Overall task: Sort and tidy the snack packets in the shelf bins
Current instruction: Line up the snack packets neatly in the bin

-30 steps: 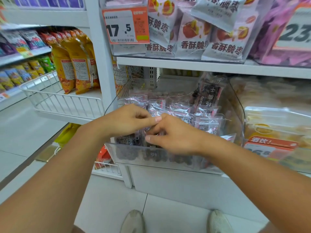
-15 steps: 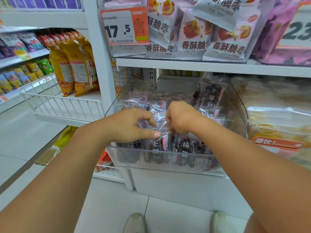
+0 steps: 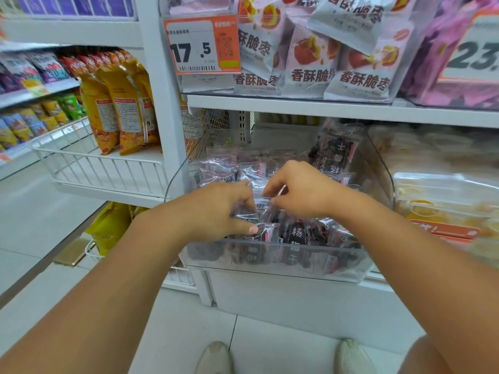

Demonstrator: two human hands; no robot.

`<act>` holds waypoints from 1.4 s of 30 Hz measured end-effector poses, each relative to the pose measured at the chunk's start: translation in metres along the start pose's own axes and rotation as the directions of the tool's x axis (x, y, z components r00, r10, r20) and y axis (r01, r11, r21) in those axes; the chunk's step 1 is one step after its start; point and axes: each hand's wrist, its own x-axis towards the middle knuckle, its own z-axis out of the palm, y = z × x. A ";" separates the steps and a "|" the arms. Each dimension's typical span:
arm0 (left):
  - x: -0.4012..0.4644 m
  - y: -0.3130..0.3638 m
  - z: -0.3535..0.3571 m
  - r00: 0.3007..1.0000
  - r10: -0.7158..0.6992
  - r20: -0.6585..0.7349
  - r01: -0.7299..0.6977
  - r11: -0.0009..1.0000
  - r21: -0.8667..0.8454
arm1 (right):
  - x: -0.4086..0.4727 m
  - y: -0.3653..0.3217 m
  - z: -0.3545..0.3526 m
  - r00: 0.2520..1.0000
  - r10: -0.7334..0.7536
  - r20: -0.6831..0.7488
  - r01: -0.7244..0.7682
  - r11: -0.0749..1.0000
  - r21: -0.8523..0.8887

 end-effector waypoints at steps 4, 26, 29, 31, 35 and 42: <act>-0.001 0.006 0.000 0.993 -0.039 -0.108 0.036 0.999 -0.035 | -0.020 0.013 -0.030 0.995 0.005 -0.101 -0.012 0.998 -0.068; 0.047 0.045 0.015 0.955 0.169 -0.245 -0.140 0.981 0.132 | -0.020 0.060 -0.029 0.831 0.223 -0.509 -0.232 0.972 0.048; 0.052 0.052 0.019 0.969 0.180 -0.168 -0.158 0.978 0.135 | -0.010 0.068 -0.029 0.845 0.372 -0.384 -0.418 0.907 -0.040; 0.055 0.056 0.021 0.987 0.127 -0.101 -0.110 0.981 0.158 | -0.002 0.073 -0.033 0.853 0.380 -0.357 -0.410 0.912 -0.008; 0.061 0.065 0.026 0.993 0.081 -0.088 -0.049 0.947 0.317 | 0.014 0.084 -0.038 0.863 0.374 -0.340 -0.420 0.905 -0.070; 0.060 0.063 0.023 0.987 0.017 -0.158 0.009 0.988 0.157 | 0.023 0.079 -0.037 0.806 0.366 -0.465 -0.487 0.857 -0.170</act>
